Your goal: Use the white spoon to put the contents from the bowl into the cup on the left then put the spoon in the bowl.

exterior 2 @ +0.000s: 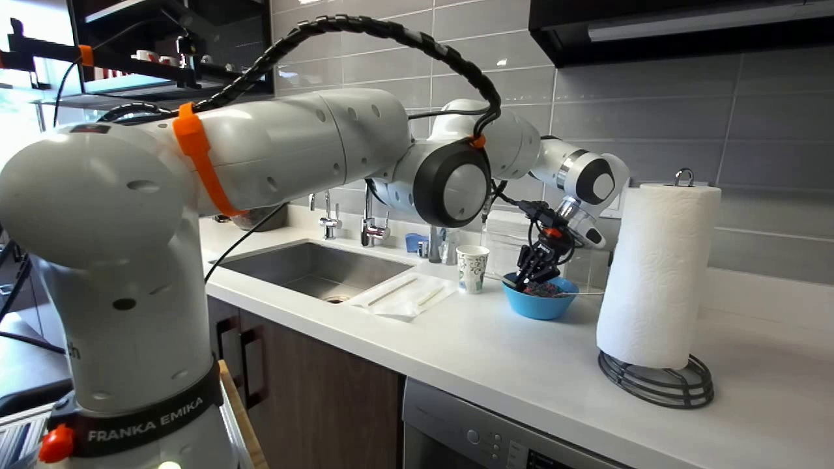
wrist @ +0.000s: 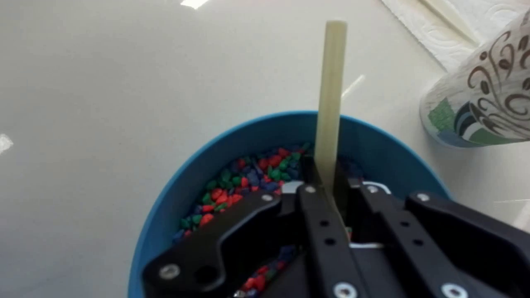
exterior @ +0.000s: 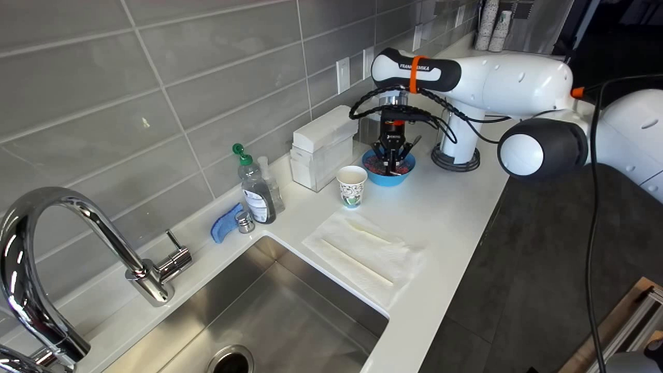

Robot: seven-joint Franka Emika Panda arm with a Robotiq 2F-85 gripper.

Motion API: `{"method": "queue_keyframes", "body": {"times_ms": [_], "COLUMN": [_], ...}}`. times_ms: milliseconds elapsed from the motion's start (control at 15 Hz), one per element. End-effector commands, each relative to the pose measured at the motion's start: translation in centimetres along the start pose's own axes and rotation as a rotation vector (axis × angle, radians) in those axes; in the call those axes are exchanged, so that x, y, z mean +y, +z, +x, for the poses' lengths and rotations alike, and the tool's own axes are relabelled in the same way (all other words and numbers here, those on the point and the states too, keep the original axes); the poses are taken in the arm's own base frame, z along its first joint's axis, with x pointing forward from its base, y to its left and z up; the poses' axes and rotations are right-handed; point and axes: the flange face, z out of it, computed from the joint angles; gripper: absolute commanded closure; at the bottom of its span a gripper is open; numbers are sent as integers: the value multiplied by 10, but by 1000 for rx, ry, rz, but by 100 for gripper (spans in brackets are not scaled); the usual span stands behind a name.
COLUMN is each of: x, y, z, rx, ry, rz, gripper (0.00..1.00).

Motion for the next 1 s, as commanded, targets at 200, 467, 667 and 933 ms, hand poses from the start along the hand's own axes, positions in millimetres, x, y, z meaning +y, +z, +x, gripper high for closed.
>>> {"method": "queue_keyframes", "body": {"times_ms": [200, 467, 667, 933], "x": [0, -12, -32, -70], "y": [11, 1, -14, -41], "z": [11, 4, -7, -34], "rx": [51, 79, 119, 197], "ry": [-11, -46, -99, -210], "rz": [-53, -64, -72, -138], "gripper": [81, 39, 16, 0]}}
